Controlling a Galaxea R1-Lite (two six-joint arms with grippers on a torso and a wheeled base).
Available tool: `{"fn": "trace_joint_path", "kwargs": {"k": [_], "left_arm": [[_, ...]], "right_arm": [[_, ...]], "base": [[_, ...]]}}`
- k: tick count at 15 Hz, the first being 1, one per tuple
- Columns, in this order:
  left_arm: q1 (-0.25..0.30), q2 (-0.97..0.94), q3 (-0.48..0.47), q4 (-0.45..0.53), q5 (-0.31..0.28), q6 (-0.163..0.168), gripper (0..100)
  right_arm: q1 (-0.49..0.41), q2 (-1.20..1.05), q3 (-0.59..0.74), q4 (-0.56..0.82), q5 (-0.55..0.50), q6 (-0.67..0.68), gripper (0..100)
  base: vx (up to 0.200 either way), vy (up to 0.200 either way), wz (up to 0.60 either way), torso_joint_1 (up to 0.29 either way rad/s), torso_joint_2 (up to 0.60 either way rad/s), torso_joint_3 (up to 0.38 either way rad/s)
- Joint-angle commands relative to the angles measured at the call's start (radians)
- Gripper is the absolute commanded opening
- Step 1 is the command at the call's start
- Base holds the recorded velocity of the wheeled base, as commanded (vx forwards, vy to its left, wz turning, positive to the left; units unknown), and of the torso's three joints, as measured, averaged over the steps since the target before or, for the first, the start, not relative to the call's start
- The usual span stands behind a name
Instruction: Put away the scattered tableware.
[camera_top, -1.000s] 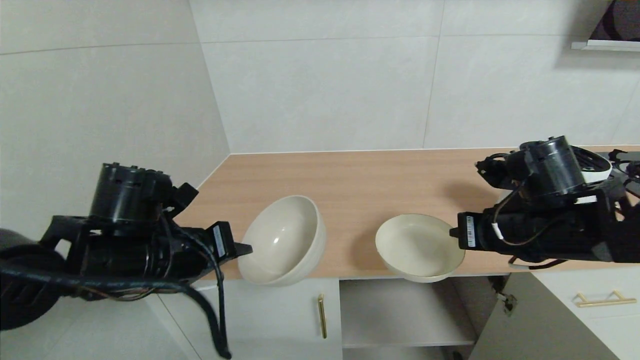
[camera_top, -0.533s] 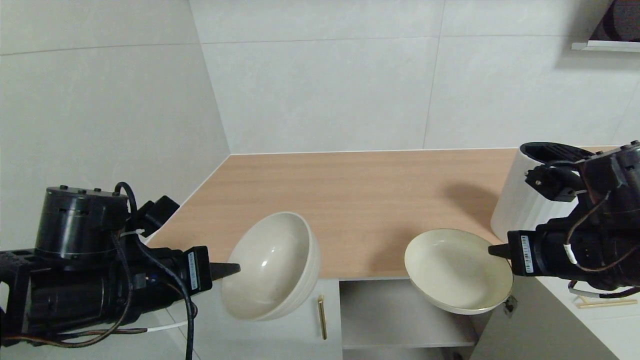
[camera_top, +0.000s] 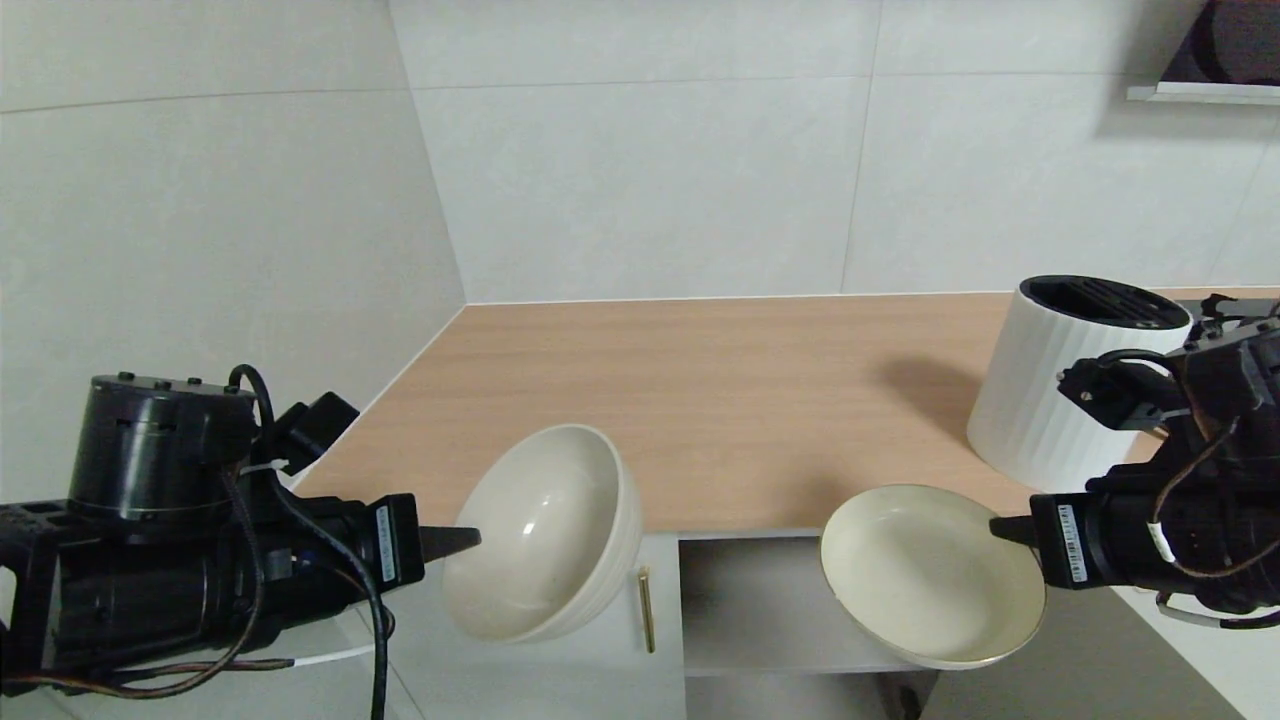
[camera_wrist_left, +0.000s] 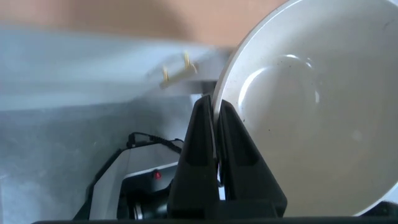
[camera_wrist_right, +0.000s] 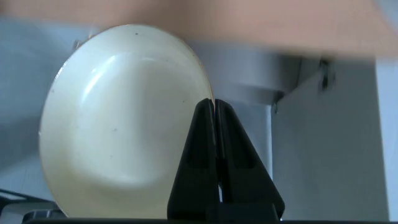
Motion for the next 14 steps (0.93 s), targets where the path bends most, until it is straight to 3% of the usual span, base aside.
{"fn": "trace_joint_path", "kwargs": {"k": [1, 6, 14], "left_arm": [[0.001, 0.011, 0.001, 0.0, 0.0, 0.002, 0], [0.001, 0.011, 0.018, 0.0, 0.001, 0.049, 0], [0.001, 0.027, 0.024, 0.002, 0.0, 0.052, 0]], "right_arm": [[-0.001, 0.008, 0.01, -0.001, 0.0, -0.003, 0], [-0.001, 0.029, 0.015, -0.001, -0.001, -0.009, 0], [-0.001, 0.043, 0.016, -0.003, -0.001, -0.009, 0]], "base": [[0.0, 0.0, 0.0, 0.0, 0.0, 0.0], [0.0, 0.0, 0.0, 0.0, 0.0, 0.0], [0.0, 0.0, 0.0, 0.0, 0.0, 0.0]]}}
